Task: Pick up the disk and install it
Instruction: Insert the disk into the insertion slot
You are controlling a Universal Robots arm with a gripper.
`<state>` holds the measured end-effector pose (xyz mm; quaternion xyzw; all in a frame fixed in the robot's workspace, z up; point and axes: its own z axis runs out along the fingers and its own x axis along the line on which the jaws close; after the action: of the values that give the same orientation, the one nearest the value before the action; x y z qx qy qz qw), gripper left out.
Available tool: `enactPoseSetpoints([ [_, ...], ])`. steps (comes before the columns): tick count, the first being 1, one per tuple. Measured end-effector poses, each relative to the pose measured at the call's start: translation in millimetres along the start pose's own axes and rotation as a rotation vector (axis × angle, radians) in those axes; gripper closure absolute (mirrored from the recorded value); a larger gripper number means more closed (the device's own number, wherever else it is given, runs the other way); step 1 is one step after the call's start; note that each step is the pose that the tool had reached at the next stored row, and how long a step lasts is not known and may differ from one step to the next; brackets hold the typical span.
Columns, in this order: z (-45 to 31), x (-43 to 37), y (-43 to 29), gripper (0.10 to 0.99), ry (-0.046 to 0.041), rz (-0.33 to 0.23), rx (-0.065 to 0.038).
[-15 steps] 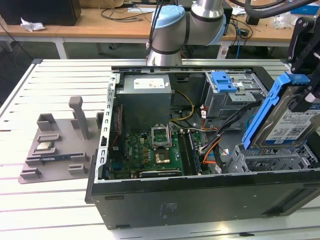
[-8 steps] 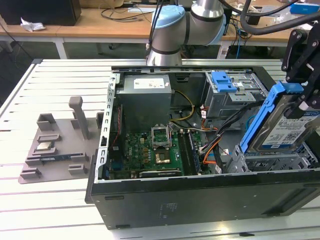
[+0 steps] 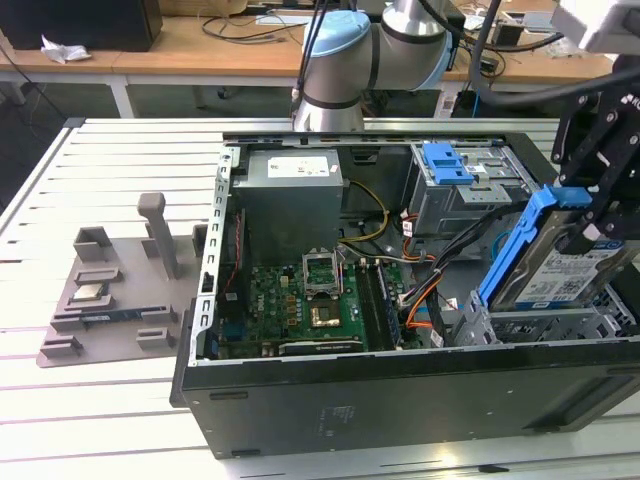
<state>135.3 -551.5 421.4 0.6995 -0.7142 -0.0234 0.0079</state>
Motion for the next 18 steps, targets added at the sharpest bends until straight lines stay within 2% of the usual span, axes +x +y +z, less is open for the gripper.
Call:
enactPoseSetpoints([
  [2, 8.8, 0.2, -0.4, 0.718, 0.0002, 0.000, 0.000],
  [8, 23.7, 0.5, -1.0, 0.718, 0.0002, 0.000, 0.000],
  [12, 36.6, 0.8, -1.6, 0.718, 0.0002, 0.000, 0.000],
  [18, 36.9, 0.8, -1.6, 0.706, 0.0001, 0.000, 0.000],
])
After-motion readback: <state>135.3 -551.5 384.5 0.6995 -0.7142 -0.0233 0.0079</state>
